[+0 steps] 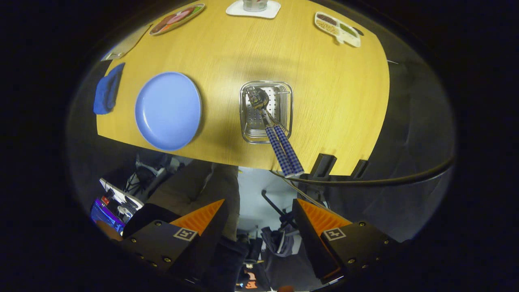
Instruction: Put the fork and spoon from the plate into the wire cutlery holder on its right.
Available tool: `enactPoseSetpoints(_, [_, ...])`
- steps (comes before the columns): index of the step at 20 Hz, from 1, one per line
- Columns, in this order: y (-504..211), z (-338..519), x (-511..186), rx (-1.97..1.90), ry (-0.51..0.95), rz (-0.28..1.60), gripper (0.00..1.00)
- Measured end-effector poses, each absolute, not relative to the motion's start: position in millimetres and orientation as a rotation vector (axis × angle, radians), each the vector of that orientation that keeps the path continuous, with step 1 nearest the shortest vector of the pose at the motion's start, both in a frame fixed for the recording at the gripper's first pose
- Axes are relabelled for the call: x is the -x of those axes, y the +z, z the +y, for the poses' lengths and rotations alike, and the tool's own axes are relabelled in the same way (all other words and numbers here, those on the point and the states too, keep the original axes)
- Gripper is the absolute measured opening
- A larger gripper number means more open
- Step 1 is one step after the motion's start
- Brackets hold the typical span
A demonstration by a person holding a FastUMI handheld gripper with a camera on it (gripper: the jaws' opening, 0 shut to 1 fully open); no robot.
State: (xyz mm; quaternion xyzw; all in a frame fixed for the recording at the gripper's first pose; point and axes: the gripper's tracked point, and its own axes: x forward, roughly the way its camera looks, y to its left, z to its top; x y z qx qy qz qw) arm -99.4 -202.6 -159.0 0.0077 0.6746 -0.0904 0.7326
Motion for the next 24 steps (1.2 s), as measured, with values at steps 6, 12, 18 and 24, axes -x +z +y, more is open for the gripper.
enactPoseSetpoints(6, [-124, -173, 60, -0.102, -0.255, 0.802, 0.97])
enactPoseSetpoints(12, [-13, -149, 60, -0.112, -0.27, 0.082, 0.96])
enactPoseSetpoints(18, [58, -130, 87, -0.045, -0.258, -0.213, 0.97])
enactPoseSetpoints(24, [79, -115, 88, 0.006, -0.272, -0.295, 0.97])
